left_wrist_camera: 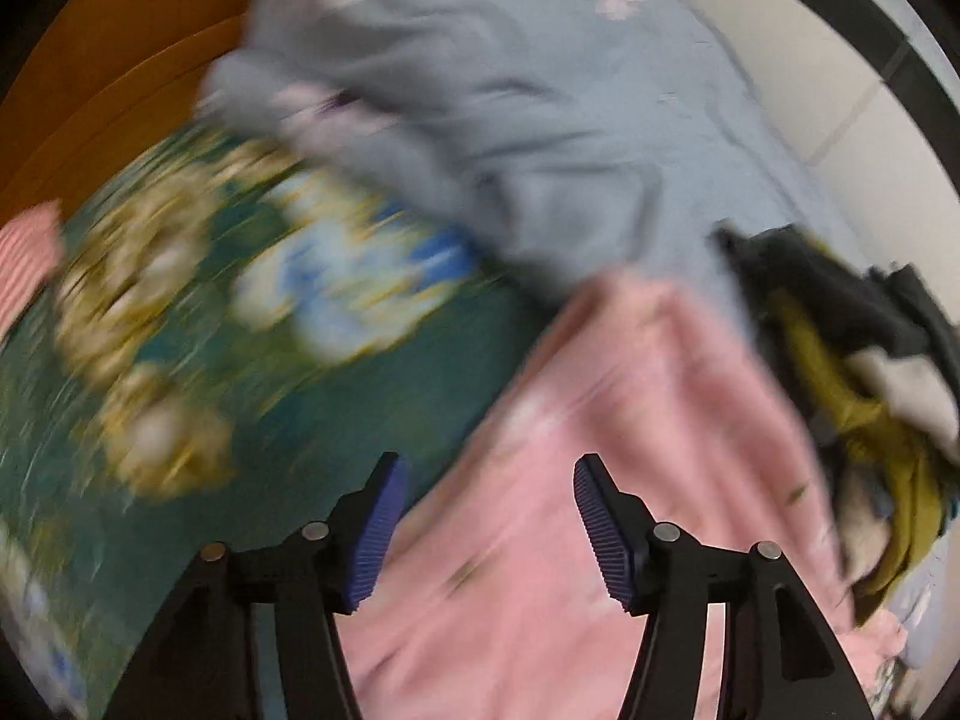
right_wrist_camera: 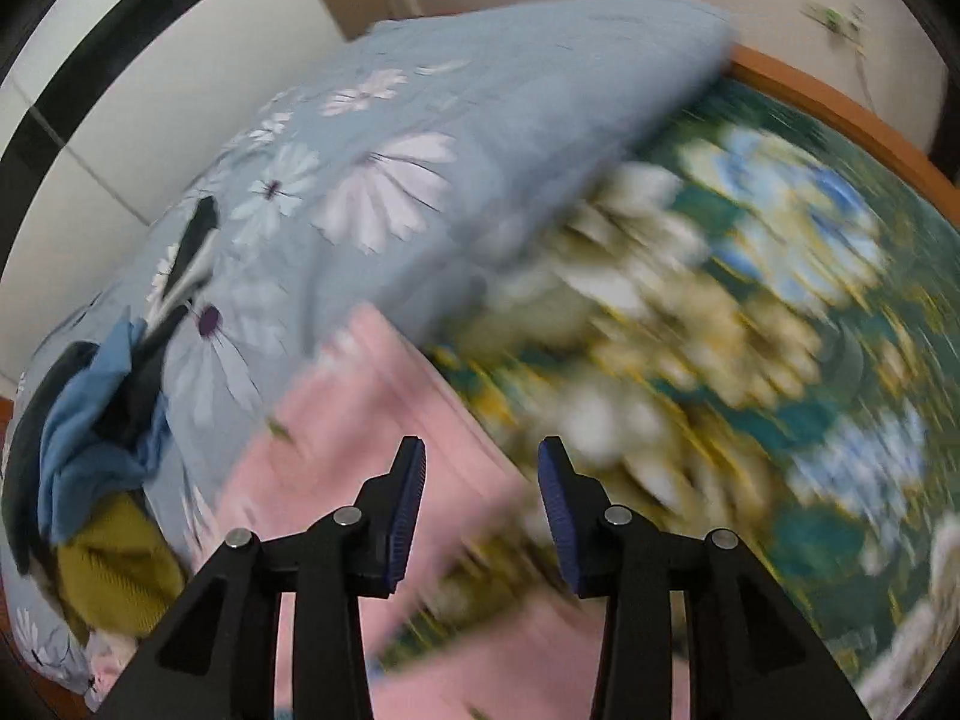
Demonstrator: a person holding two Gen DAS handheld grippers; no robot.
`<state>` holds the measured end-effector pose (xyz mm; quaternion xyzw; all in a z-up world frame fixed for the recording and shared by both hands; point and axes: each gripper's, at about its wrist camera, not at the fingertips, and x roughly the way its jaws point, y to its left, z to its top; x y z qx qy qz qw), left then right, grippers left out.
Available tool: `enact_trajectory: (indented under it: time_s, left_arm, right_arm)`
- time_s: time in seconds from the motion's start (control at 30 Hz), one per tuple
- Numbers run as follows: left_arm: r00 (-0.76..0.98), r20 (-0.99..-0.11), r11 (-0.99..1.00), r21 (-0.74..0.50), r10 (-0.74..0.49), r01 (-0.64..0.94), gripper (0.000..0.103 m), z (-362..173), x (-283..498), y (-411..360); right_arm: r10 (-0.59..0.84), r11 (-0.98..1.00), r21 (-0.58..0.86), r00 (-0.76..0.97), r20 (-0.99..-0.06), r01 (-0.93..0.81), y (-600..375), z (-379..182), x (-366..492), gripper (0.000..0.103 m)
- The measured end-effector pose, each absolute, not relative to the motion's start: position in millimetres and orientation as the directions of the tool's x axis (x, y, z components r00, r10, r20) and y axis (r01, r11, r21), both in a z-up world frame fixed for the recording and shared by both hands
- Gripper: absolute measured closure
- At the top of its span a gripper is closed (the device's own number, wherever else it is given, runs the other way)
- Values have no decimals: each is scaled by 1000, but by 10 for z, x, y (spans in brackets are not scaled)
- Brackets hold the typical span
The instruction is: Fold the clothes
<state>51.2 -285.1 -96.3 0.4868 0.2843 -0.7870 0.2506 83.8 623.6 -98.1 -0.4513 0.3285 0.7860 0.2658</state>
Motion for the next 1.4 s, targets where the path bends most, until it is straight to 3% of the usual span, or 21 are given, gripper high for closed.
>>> enact_trajectory:
  time_s: [0.17,0.23,0.33,0.47,0.6,0.8,1.1,1.4]
  left_arm:
    - [-342,-939,-613,-243,-47,752,41,-1396,1432,-2920]
    - [-368,-929,-573,-317,27,756,41,-1579,1638,-2946]
    - [-422,-896,-532,-427,138,732,41,-1807,1698,-2936]
    - [-414,-896,-592,-424,163,685,41,-1885,1559,-2850]
    - [-389,-906,-606,-406,168,684,42,-1854,1540,-2811]
    - [-422,-894,-558,-430,152,710,41,-1600,1764,-2676]
    - [-458,-889,-527,-397,16,751,41,-1136,2321,-2280]
    - [-392,-920,-514,-344,17,786,41,-1420,1966,-2393]
  right_arm:
    - [117,-536,232,-344,-932,-812,6147,-1069,1893,63]
    - [125,-496,222,-322,-939,-840,6067,-977,2323,63]
    - [156,-450,237,-337,-929,-861,5924,-690,2848,63]
    - [199,-444,284,-403,-893,-850,5733,-320,3269,63]
    - [147,-453,326,-430,-891,-830,5468,-379,3321,63]
    - [-5,-478,384,-435,-901,-790,5221,-923,3041,63]
    - [-182,-469,469,-437,-881,-749,5715,-1697,2568,63]
    - [-216,-424,549,-508,-834,-720,5780,-1772,2679,63]
